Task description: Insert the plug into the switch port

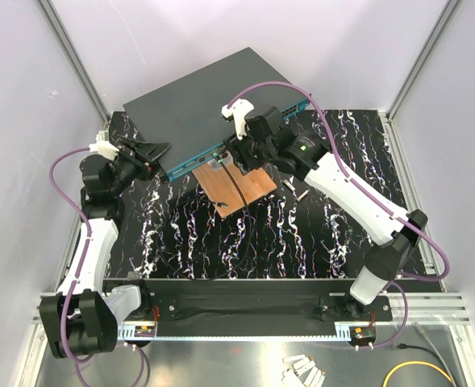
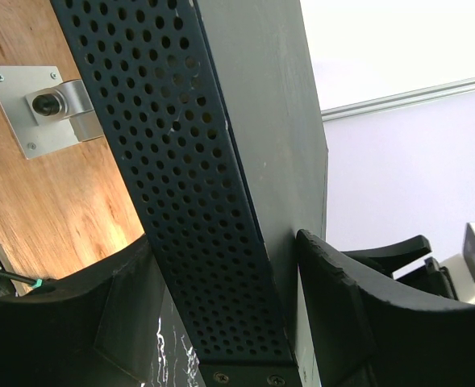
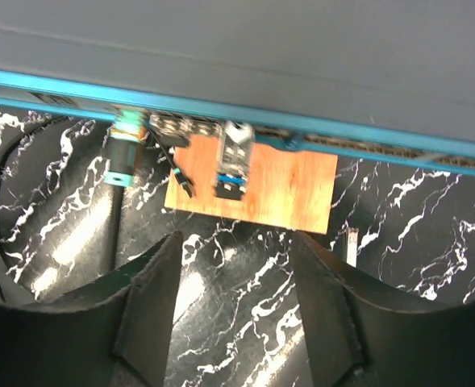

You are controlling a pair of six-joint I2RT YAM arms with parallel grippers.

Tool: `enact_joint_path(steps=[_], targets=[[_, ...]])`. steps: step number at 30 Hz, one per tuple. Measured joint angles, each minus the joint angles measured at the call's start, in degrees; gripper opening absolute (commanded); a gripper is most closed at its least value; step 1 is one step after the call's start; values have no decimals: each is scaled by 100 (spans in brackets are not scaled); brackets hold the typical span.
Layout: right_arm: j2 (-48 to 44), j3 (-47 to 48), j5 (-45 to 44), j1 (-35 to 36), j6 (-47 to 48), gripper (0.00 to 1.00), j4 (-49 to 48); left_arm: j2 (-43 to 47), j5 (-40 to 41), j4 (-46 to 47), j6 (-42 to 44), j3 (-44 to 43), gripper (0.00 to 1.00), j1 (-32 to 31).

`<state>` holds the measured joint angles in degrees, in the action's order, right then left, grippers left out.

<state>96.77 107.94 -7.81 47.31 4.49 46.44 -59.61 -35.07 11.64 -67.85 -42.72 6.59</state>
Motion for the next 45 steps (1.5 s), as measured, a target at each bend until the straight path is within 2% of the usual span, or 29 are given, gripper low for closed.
enact_joint_path(steps=[4,5,7,24,27,38,45], targets=[[-50,-151,146,-153,24,44,22,0,0,-2,4,0,65,0],[-50,-166,151,-173,28,36,28,0,0,-2,4,0,65,0],[-50,-173,153,-186,28,32,35,0,0,-2,4,0,65,0],[492,472,229,-186,-44,26,-87,0,0,-2,4,0,65,-2],[608,581,177,-186,-57,21,-116,0,0,-2,-2,0,61,-2],[879,1027,144,-188,-260,3,243,22,55,-33,-39,0,31,-28],[1058,1344,131,-188,-326,0,490,26,105,-44,-39,0,26,-50]])
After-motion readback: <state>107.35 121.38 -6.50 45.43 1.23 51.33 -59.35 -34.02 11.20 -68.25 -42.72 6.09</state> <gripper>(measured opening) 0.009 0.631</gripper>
